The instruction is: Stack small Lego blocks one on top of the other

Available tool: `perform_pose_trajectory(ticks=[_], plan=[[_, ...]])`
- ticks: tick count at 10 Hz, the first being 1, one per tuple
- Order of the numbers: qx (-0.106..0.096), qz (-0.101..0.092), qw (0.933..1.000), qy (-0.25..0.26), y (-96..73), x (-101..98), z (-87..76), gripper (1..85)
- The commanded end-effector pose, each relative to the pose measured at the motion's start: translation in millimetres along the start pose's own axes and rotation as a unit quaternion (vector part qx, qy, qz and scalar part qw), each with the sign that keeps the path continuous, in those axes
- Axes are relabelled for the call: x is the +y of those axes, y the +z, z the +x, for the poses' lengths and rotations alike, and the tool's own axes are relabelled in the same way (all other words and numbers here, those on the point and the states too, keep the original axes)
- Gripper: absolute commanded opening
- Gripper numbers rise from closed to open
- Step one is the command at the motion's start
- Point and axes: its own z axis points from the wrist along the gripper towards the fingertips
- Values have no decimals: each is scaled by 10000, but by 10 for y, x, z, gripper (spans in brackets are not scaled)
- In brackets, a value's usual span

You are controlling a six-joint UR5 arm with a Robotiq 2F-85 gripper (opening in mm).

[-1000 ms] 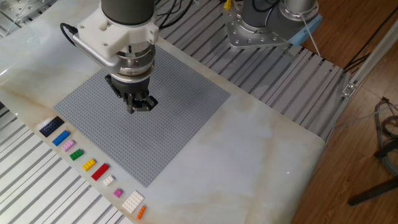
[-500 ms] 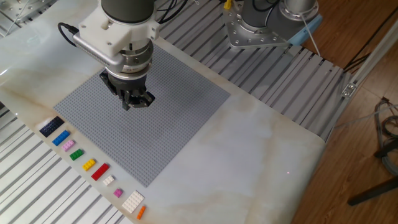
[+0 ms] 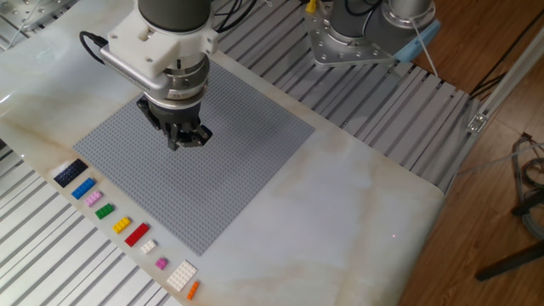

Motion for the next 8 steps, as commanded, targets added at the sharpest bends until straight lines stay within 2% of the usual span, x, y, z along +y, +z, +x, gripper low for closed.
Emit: perform_pose_trajectory(ticks=[1, 5, 8], plan=[[119, -70, 9999, 83, -34, 11, 69, 10], [237, -251, 9988, 341, -86, 137, 98, 10], [255, -214, 9988, 346, -80, 158, 72, 10]])
